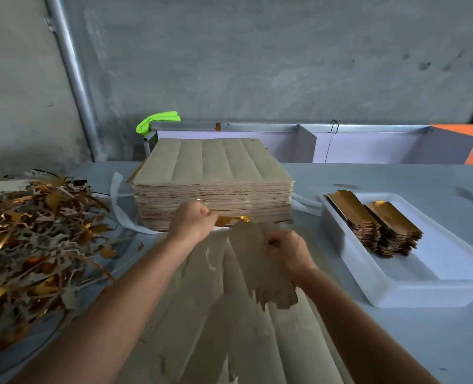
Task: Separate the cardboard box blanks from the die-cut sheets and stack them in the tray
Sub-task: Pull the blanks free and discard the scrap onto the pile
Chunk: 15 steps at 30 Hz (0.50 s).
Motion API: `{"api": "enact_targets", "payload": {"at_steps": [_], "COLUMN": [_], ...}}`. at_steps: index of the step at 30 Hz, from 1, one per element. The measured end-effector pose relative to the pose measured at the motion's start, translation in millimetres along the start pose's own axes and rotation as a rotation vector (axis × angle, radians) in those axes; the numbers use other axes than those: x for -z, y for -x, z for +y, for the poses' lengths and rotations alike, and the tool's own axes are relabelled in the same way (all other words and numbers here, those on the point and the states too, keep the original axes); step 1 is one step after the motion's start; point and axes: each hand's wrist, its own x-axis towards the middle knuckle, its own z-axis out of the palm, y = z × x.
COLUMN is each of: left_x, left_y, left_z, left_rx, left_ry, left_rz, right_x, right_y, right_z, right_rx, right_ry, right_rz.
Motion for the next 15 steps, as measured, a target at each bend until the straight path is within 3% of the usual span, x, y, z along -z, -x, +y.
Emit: {"api": "enact_targets", "payload": {"at_steps": [3,7,9,15], "left_x": [-3.4,-8.6,-9.1,-9.7], "left_y": [1.2,7.1,6.3,7.9], "left_z": [3.0,11.7,11.7,11.1], "left_rx": [-0.039,-0.466,-0.570,-0.524], "left_ry": [-0.286,-0.373,-0.304,0.050], "left_rz": [-0.144,-0.175,-0.127,-0.198], "right_x": [8.1,11.0,11.8,3.9], "right_y": [1.9,3.7,5.0,8.4], "right_z": [-2.1,-8.1,-9.0,-4.3], "right_rx": [0.068,0.145,0.171,0.151], "right_ry": [0.038,0.053,0.047,-0.057], "right_rz": [-0.052,-0.082,-0.061,-0.003]}}
